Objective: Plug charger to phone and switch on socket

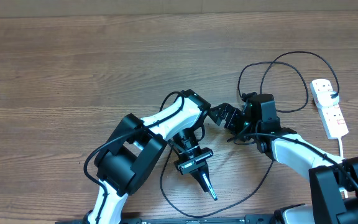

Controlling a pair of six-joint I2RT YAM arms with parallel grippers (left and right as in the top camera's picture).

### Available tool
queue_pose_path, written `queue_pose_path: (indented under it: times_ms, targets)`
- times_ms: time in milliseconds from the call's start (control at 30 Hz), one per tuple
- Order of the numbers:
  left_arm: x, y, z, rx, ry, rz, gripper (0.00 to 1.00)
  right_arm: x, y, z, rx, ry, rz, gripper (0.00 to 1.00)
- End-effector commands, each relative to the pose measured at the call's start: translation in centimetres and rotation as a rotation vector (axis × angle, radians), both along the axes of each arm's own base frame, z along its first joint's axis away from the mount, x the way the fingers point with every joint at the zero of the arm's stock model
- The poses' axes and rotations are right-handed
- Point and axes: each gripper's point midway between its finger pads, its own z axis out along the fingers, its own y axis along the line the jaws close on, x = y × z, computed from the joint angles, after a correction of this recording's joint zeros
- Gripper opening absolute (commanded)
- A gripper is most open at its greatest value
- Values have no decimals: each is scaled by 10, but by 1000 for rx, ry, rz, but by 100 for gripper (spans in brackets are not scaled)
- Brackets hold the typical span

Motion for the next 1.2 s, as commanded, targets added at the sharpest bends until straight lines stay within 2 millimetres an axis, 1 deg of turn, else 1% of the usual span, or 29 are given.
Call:
queue_pose_path:
  times_ms: [0, 467, 1167]
  targets:
    - [2, -16, 20, -124, 5, 50, 4, 2, -3, -1, -8, -2, -10, 100]
    - [3, -21, 25, -184, 4, 65, 4, 2, -3, -2, -9, 1, -10, 100]
    - [4, -22, 25, -186, 5, 68, 4, 2, -3, -2, -9, 1, -10, 100]
